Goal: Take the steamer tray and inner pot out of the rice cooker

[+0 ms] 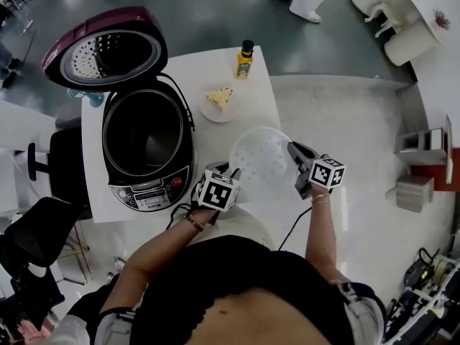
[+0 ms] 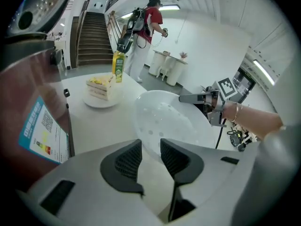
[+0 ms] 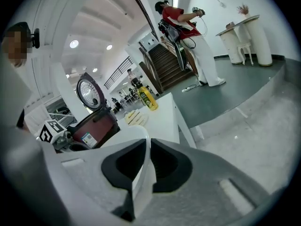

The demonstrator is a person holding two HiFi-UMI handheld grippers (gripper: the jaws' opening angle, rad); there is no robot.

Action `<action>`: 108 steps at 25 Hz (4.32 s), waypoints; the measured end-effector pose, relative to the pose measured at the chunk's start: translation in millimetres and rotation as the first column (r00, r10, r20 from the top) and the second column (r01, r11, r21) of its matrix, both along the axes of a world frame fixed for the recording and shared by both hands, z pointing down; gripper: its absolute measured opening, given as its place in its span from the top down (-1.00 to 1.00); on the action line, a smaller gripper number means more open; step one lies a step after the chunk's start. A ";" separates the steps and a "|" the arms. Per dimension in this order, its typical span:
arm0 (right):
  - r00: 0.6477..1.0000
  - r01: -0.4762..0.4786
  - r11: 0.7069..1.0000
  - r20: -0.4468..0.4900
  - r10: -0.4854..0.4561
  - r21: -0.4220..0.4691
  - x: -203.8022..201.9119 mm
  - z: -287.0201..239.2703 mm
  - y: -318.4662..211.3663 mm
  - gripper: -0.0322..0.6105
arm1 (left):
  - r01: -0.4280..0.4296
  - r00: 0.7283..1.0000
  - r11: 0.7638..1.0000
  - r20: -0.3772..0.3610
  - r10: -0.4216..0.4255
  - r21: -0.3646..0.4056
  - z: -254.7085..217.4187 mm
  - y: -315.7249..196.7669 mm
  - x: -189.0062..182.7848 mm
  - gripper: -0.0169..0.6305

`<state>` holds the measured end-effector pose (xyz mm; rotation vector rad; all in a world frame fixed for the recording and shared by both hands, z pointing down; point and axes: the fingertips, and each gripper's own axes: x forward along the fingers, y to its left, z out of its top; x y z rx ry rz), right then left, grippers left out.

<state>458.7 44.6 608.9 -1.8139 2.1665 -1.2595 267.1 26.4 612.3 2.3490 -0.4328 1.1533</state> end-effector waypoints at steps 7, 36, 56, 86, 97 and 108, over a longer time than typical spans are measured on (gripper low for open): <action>0.997 0.060 0.998 -0.039 -0.061 -0.030 -4.2 15.7 -8.9 0.80 | 0.033 0.998 0.999 0.055 -0.032 -0.019 24.2 -4.9 -4.9 0.57; 0.984 0.121 0.991 -0.123 -0.127 -0.050 -8.3 37.7 -23.9 0.66 | -0.255 0.967 0.963 0.029 0.253 0.086 -23.1 34.4 8.7 0.20; 0.839 0.264 0.954 -0.522 -0.154 0.143 -116.0 -144.5 -104.7 0.33 | 0.415 0.905 0.737 -0.322 -0.276 0.534 -270.9 -135.8 -209.4 0.21; 0.398 0.281 0.845 -0.746 -0.534 -0.455 -281.9 -100.3 -229.2 0.10 | 0.101 0.972 0.917 0.157 -0.174 0.386 -106.3 -264.1 -274.3 0.04; 0.432 0.268 0.907 -0.801 -0.414 -0.324 -286.1 -125.4 -232.8 0.52 | 0.156 0.968 0.920 0.131 -0.215 0.360 -116.1 -263.8 -275.8 0.34; 0.661 0.225 0.972 -0.722 -0.205 -0.069 -285.7 -153.2 -231.9 0.67 | 0.170 0.963 0.917 0.137 -0.233 0.361 -123.2 -260.6 -281.0 0.51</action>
